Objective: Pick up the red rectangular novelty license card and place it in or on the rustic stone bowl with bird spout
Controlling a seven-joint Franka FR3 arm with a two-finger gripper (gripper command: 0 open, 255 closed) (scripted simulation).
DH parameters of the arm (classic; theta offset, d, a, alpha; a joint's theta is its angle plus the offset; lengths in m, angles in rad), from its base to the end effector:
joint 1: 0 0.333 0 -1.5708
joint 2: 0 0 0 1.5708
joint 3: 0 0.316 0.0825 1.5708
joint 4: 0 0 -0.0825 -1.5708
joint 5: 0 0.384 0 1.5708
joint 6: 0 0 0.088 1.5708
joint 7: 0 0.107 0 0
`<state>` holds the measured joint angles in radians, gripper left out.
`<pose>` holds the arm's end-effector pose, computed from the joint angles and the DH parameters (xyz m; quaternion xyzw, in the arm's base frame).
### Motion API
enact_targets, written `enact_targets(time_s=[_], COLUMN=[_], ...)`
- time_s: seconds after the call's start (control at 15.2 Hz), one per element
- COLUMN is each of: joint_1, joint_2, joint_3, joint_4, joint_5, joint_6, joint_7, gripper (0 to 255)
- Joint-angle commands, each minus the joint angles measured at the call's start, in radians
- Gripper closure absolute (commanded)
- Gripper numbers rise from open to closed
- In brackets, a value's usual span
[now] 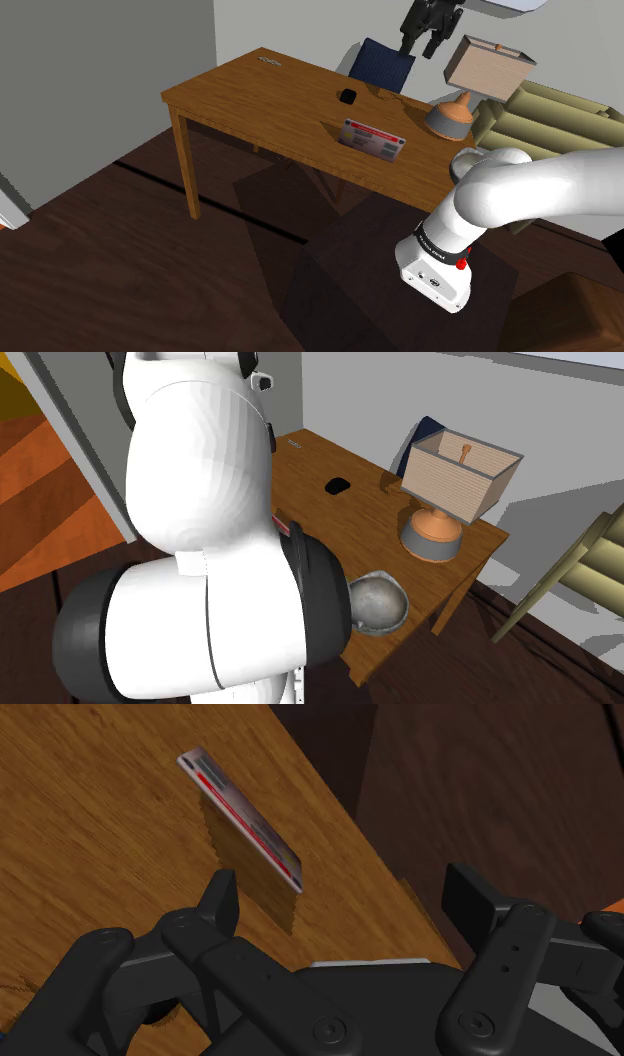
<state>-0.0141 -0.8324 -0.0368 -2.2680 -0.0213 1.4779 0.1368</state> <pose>0.2831 -0.0217 0.6368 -0.9958 0.0892 -0.0208 0.0040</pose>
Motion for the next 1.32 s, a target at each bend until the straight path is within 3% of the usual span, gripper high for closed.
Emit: enact_targets(time_s=[0.0, 0.66, 1.12, 1.25], joint_1=[0.0, 0.064, 0.106, 0.113], joint_2=[0.0, -0.066, 0.033, 0.058], joint_3=[0.0, -0.211, -0.403, -0.429], joint_4=[0.0, -0.33, -0.459, -0.476], joint_5=[0.0, -0.143, -0.256, -0.269], joint_6=[0.0, 0.303, 0.56, 0.605], joint_7=[0.0, -0.403, -0.691, -0.72], gripper=[0, 0, 0, 0])
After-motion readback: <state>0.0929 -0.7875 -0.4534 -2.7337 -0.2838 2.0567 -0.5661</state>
